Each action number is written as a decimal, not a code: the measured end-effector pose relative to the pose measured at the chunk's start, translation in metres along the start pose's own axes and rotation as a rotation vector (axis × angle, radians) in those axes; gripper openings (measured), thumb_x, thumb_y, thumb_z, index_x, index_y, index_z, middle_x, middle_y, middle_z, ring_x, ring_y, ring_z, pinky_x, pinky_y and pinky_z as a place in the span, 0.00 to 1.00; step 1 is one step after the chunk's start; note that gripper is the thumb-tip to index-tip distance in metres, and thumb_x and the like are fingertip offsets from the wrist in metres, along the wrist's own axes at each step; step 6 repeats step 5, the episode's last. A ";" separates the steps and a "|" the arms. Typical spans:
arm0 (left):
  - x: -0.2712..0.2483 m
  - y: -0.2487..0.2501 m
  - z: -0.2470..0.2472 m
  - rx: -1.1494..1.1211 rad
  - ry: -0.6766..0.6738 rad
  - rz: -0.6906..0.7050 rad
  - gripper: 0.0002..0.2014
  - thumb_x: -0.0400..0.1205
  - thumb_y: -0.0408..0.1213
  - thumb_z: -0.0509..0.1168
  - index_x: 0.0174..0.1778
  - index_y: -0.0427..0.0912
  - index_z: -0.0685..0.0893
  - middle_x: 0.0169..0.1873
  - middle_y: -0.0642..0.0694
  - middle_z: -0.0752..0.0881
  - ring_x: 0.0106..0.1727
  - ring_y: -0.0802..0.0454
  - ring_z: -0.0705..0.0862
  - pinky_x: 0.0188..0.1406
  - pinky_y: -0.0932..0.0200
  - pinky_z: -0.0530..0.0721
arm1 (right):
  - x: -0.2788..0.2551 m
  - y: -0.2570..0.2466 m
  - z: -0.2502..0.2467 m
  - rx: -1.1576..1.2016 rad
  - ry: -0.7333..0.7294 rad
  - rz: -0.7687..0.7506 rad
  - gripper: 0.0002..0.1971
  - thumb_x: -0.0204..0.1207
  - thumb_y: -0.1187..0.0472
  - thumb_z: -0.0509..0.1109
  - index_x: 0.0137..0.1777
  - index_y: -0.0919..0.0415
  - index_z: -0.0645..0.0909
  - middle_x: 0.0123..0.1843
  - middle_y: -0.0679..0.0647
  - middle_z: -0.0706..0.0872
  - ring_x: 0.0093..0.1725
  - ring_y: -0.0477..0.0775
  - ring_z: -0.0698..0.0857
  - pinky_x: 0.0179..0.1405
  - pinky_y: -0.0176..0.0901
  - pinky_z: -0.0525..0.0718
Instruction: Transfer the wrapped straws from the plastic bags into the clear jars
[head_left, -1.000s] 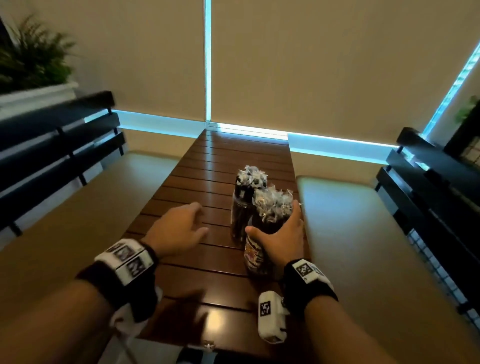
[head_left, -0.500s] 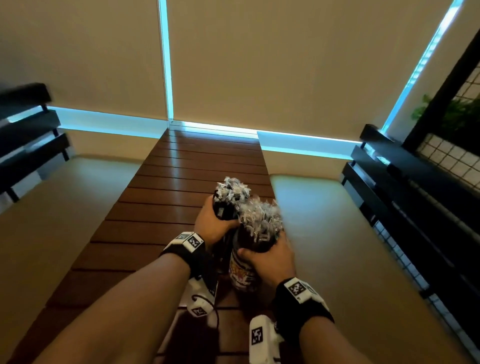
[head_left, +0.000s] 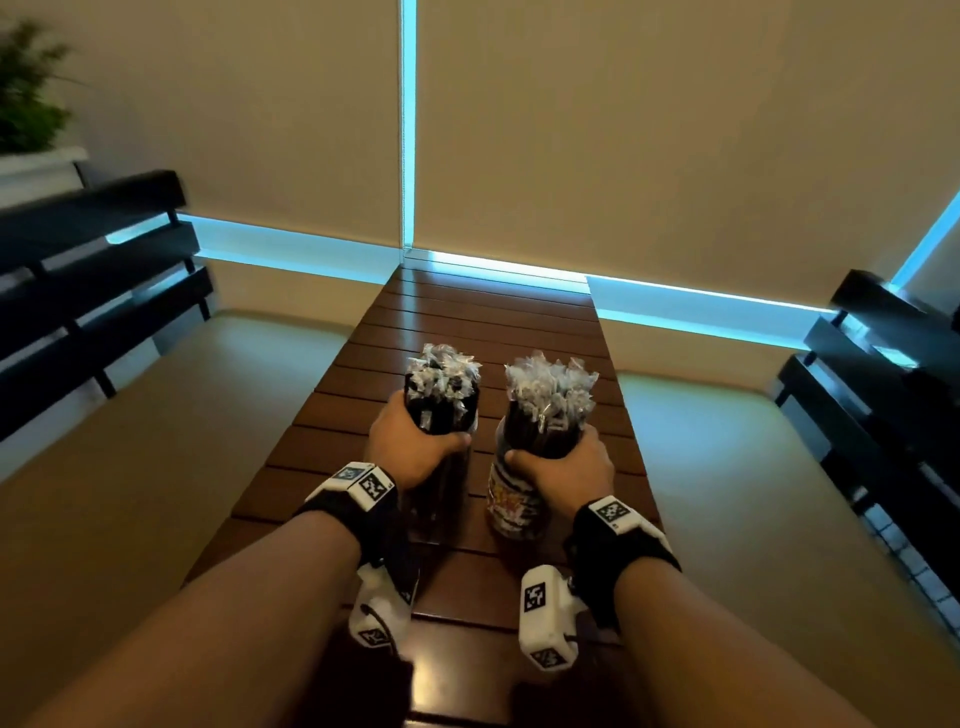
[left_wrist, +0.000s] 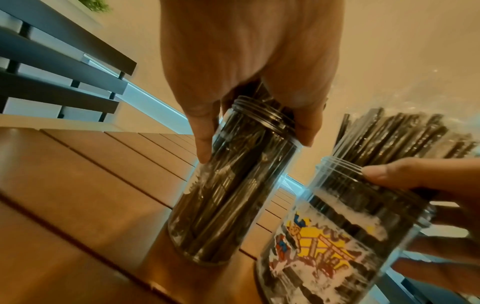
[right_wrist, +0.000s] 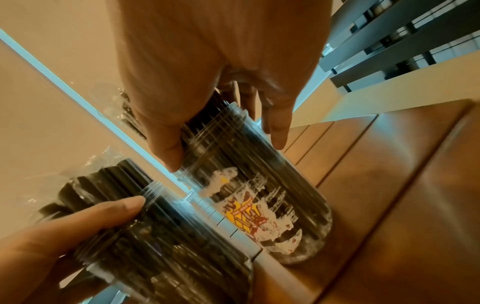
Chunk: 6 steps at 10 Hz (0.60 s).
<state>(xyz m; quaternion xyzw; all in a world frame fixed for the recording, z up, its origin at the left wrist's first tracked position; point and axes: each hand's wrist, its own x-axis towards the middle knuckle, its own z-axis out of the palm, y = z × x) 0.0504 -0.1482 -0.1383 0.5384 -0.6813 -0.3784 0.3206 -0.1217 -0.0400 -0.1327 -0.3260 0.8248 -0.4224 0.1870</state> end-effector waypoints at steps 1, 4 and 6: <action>0.028 -0.001 -0.001 -0.002 0.003 -0.002 0.42 0.62 0.51 0.84 0.70 0.46 0.74 0.67 0.45 0.83 0.67 0.43 0.81 0.64 0.49 0.82 | 0.034 -0.014 0.020 -0.043 -0.027 -0.020 0.47 0.55 0.43 0.86 0.73 0.59 0.72 0.68 0.57 0.81 0.68 0.60 0.80 0.65 0.50 0.81; 0.068 -0.013 0.004 -0.004 -0.084 0.028 0.50 0.55 0.61 0.83 0.71 0.49 0.71 0.68 0.50 0.81 0.68 0.47 0.81 0.67 0.46 0.81 | 0.075 -0.021 0.036 -0.015 -0.092 -0.064 0.51 0.52 0.40 0.86 0.76 0.54 0.70 0.70 0.55 0.81 0.68 0.57 0.81 0.64 0.48 0.81; 0.063 -0.013 -0.008 0.071 -0.167 -0.006 0.74 0.53 0.68 0.82 0.87 0.45 0.44 0.86 0.41 0.53 0.86 0.41 0.57 0.82 0.39 0.63 | 0.059 -0.023 0.027 0.055 -0.119 -0.042 0.69 0.53 0.37 0.86 0.87 0.54 0.44 0.84 0.61 0.59 0.80 0.63 0.67 0.74 0.56 0.73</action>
